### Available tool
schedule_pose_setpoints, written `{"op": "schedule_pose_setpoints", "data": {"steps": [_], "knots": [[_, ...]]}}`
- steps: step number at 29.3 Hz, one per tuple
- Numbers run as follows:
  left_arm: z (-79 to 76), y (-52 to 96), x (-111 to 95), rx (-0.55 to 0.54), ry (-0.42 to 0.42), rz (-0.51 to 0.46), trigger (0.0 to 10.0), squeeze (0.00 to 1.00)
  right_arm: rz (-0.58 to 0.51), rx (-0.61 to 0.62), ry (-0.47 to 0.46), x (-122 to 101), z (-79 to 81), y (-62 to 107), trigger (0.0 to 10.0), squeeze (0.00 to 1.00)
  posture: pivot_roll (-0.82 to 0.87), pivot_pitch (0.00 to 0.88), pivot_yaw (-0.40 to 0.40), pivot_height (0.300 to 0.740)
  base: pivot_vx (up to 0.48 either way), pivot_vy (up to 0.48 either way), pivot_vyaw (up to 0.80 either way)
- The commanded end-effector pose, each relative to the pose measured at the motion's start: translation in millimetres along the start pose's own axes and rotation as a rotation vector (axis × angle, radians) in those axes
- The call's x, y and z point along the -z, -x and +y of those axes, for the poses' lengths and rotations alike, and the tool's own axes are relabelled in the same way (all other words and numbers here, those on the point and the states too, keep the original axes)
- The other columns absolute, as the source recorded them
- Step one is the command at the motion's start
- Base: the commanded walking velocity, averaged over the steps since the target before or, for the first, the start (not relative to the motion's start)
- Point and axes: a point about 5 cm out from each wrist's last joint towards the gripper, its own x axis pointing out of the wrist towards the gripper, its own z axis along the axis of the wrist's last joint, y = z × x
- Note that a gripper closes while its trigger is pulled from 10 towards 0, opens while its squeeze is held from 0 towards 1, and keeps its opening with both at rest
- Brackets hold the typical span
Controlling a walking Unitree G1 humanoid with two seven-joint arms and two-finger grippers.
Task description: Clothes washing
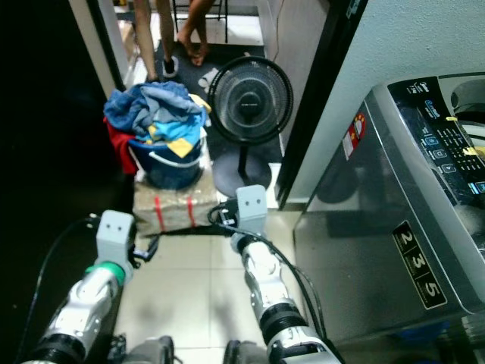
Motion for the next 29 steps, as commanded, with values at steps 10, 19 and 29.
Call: {"op": "schedule_pose_setpoints", "data": {"steps": [10,19,29], "knots": [[1.5,0.2,1.7,-0.004,-0.01,0.01,10.0,0.0,0.027,-0.056,0.023,6.2,17.2,0.7,10.0,0.0,0.06,0.023,0.012,0.74,0.0,0.0,0.0],[2.0,-1.3,-0.6,0.01,-0.02,0.008,10.0,0.0,0.032,0.053,0.011,5.0,-10.2,1.2,10.0,0.0,0.05,0.019,0.032,0.74,0.0,0.0,0.0],[-0.5,-2.1,-2.3,0.027,-0.026,0.005,10.0,0.0,0.024,0.068,0.005,5.9,-10.0,3.3,10.0,0.0,0.04,0.029,0.05,0.74,0.0,0.0,0.0]]}}
